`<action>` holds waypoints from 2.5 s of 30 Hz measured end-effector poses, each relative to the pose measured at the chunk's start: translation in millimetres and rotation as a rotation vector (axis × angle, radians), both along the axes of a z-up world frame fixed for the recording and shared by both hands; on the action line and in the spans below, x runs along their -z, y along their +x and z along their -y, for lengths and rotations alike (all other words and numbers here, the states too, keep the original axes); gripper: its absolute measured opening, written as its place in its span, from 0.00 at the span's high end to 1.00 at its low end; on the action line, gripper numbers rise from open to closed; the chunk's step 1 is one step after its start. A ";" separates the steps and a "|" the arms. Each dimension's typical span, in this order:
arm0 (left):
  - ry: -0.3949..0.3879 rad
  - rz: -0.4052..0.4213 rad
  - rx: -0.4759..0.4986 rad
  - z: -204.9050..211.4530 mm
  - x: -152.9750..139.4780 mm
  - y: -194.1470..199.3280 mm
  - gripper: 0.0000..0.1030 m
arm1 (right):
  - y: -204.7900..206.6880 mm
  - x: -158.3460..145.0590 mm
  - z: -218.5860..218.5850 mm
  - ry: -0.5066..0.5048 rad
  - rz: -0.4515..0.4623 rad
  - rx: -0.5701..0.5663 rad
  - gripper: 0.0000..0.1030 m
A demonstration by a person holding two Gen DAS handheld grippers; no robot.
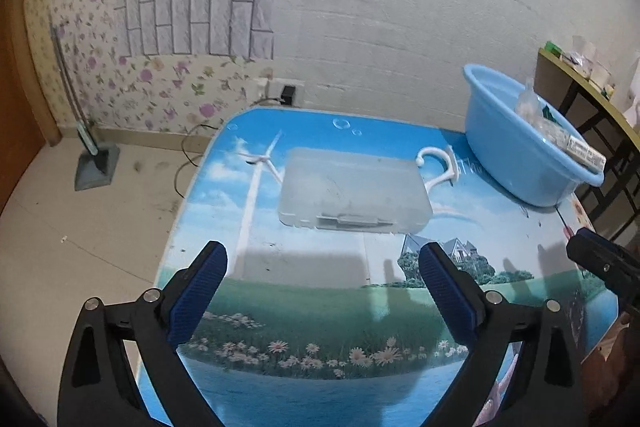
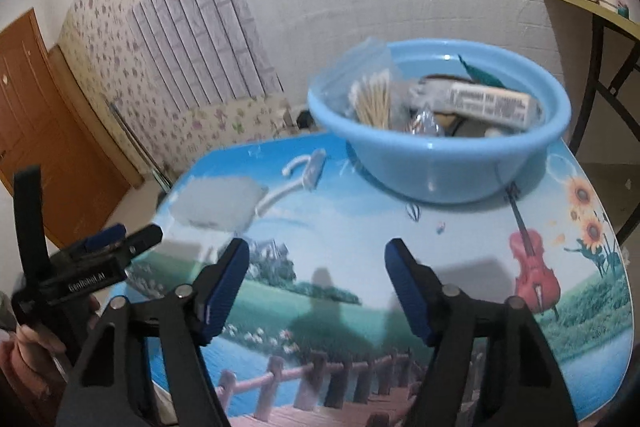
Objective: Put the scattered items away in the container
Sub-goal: 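Move the left tool toward the clear plastic box while the right tool approaches the white hanger, then close the right tool on the white hanger hook while the left tool reaches the clear box, then grasp the clear plastic box with the left tool while the right tool holds the hanger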
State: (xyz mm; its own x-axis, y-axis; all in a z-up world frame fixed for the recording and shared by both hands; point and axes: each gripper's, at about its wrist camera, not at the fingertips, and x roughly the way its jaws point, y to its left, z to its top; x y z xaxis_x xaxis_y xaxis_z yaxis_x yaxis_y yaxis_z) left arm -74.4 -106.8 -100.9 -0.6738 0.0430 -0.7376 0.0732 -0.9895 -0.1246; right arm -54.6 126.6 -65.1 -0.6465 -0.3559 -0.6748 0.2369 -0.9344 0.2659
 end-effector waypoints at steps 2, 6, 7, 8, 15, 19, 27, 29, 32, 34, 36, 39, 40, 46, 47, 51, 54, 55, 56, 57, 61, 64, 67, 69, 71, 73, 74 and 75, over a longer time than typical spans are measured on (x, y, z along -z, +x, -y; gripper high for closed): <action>-0.007 0.010 0.021 -2.7 4.0 -4.9 0.06 | -3.6 1.7 1.2 0.006 0.009 0.003 0.34; -0.002 0.007 0.058 -6.0 2.2 -14.6 0.06 | -15.6 8.4 10.1 0.014 0.047 -0.010 0.42; 0.008 0.005 0.061 -5.7 0.7 -16.1 0.06 | -19.9 11.2 11.6 0.005 0.062 -0.015 0.43; 0.026 0.002 0.064 -4.8 -1.8 -19.2 0.06 | -25.2 14.4 15.5 -0.005 0.081 -0.022 0.47; 0.110 0.086 0.020 14.0 -2.7 -51.4 0.06 | -64.3 27.2 47.9 -0.027 0.149 -0.008 0.60; 0.198 0.173 -0.077 28.9 6.6 -71.0 0.06 | -85.9 27.2 66.9 -0.002 0.143 0.027 0.61; 0.272 0.245 -0.103 33.7 23.9 -96.6 0.06 | -125.5 38.7 76.6 0.034 0.173 0.154 0.61; 0.261 0.264 -0.101 32.4 29.8 -103.9 0.06 | -134.3 40.5 78.3 0.047 0.174 0.172 0.61; 0.226 0.245 -0.103 30.6 30.6 -109.6 0.04 | -149.6 47.0 82.6 0.066 0.202 0.182 0.63; 0.218 0.239 -0.091 30.6 30.7 -112.4 0.01 | -157.6 50.4 86.4 0.062 0.228 0.167 0.72; 0.210 0.233 -0.069 30.0 30.4 -113.9 0.00 | -162.0 55.1 90.4 0.069 0.250 0.149 0.76; 0.208 0.230 -0.050 29.7 29.8 -117.6 0.00 | -161.3 56.0 94.8 0.092 0.240 0.117 0.80; 0.207 0.229 -0.048 28.9 29.7 -118.8 0.00 | -161.2 56.0 96.7 0.098 0.240 0.103 0.80; 0.188 0.222 0.035 15.4 26.6 -117.1 0.00 | -146.0 55.3 112.3 0.130 0.225 -0.028 0.81; 0.193 0.223 0.038 15.2 26.8 -114.8 0.00 | -141.2 54.8 115.4 0.151 0.214 -0.053 0.81; 0.195 0.215 0.048 15.3 26.6 -103.4 0.00 | -129.1 52.9 110.6 0.152 0.211 -0.098 0.81; 0.195 0.222 0.066 12.9 25.8 -92.1 0.00 | -122.0 52.3 106.5 0.141 0.220 -0.134 0.81; 0.194 0.223 0.074 11.9 25.6 -89.1 0.00 | -118.0 51.4 104.8 0.142 0.221 -0.148 0.81; 0.194 0.224 0.083 10.6 25.3 -85.2 0.00 | -113.9 50.8 104.2 0.144 0.222 -0.163 0.81; 0.193 0.224 0.088 8.7 25.3 -81.4 0.00 | -108.2 50.3 103.2 0.148 0.221 -0.179 0.81; 0.126 0.232 0.100 -2.6 26.8 -68.2 0.00 | -86.3 48.3 97.6 0.153 0.228 -0.232 0.80; 0.043 0.216 0.138 -22.3 29.2 -57.4 0.00 | -67.4 48.1 95.1 0.159 0.225 -0.285 0.81; 0.041 0.222 0.190 -37.4 27.6 -50.5 0.00 | -49.1 46.8 92.1 0.206 0.194 -0.316 0.81; 0.083 0.230 0.206 -40.8 24.3 -47.0 0.00 | -40.8 45.7 82.9 0.191 0.201 -0.320 0.81; 0.125 0.208 0.181 -37.1 17.2 -40.5 0.00 | -35.1 45.2 72.5 0.189 0.203 -0.308 0.81; 0.151 0.180 0.142 -29.6 7.4 -33.0 0.00 | -31.0 44.7 61.6 0.198 0.195 -0.286 0.81; 0.160 0.170 0.126 -27.1 4.5 -28.4 0.00 | -31.3 45.0 56.1 0.199 0.192 -0.272 0.81; 0.169 0.163 0.111 -24.3 1.4 -24.6 0.00 | -31.0 44.8 50.1 0.197 0.192 -0.259 0.81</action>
